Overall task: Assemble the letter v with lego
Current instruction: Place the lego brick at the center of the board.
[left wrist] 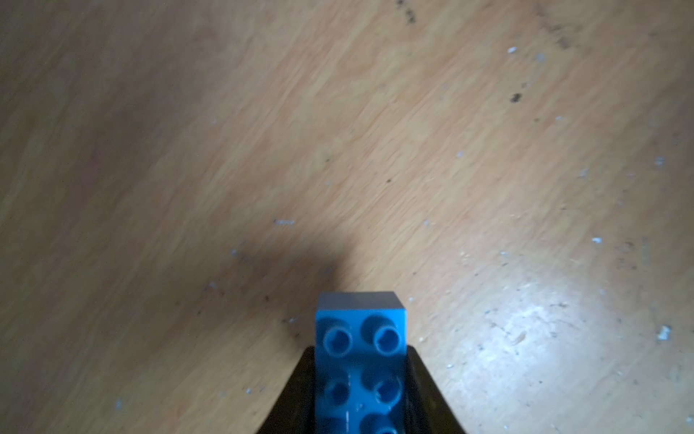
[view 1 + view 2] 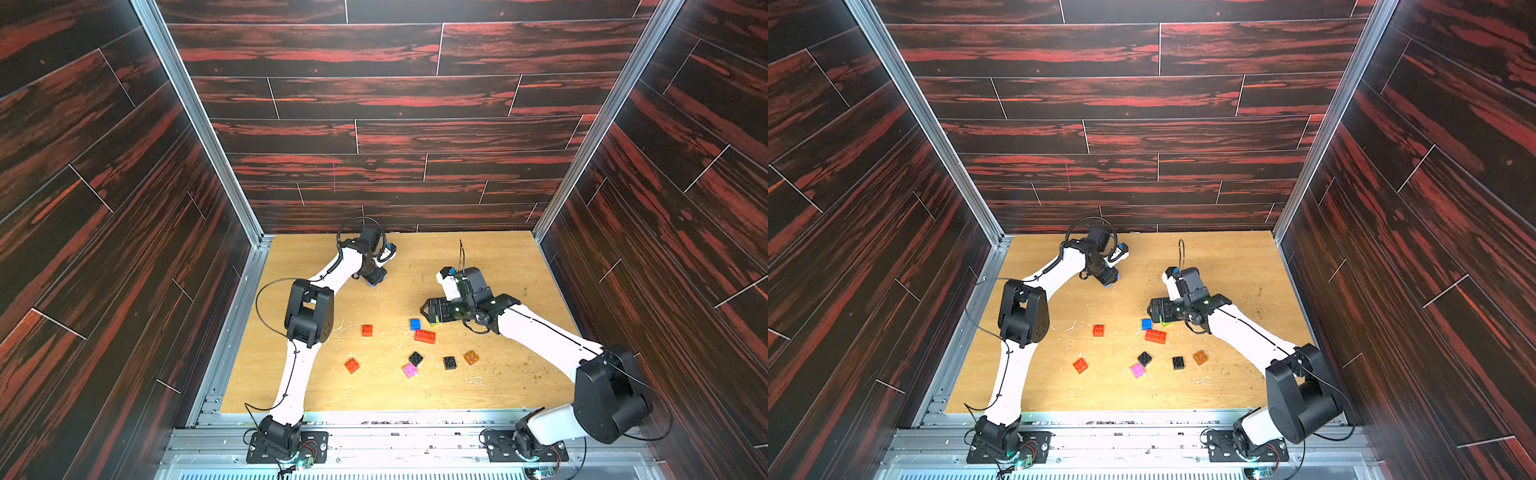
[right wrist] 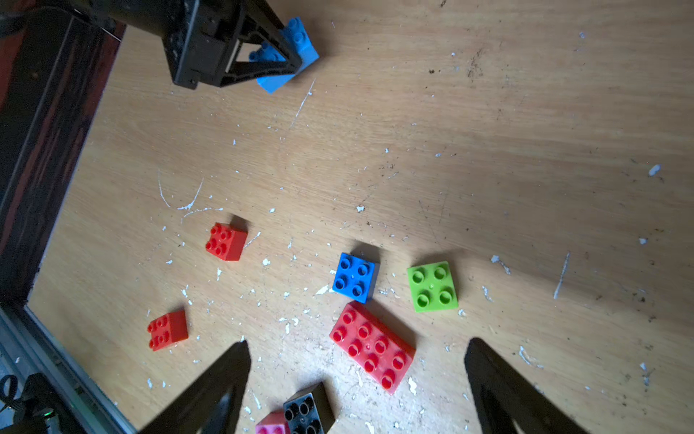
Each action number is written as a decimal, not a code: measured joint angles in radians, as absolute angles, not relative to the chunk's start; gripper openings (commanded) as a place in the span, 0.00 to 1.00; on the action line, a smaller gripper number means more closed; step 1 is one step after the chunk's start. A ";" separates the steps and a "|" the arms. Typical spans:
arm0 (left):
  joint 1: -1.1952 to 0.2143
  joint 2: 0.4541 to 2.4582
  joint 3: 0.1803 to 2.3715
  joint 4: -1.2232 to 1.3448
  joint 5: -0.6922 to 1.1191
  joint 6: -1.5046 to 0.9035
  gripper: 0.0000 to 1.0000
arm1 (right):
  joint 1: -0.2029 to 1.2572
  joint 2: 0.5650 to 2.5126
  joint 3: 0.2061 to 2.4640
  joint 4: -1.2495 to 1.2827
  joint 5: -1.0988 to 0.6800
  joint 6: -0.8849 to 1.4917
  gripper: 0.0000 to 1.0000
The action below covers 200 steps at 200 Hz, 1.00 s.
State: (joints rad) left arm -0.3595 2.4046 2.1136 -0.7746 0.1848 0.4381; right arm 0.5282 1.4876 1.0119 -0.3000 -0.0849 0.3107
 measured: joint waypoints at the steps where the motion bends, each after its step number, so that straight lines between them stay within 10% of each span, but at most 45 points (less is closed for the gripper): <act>1: -0.360 2.405 2.114 -0.775 0.186 0.439 0.22 | 0.528 1.489 1.013 -0.300 -0.085 0.311 0.92; 200: -0.364 2.421 2.046 -0.770 0.122 0.636 0.47 | 0.528 1.562 1.065 -0.325 -0.102 0.337 0.92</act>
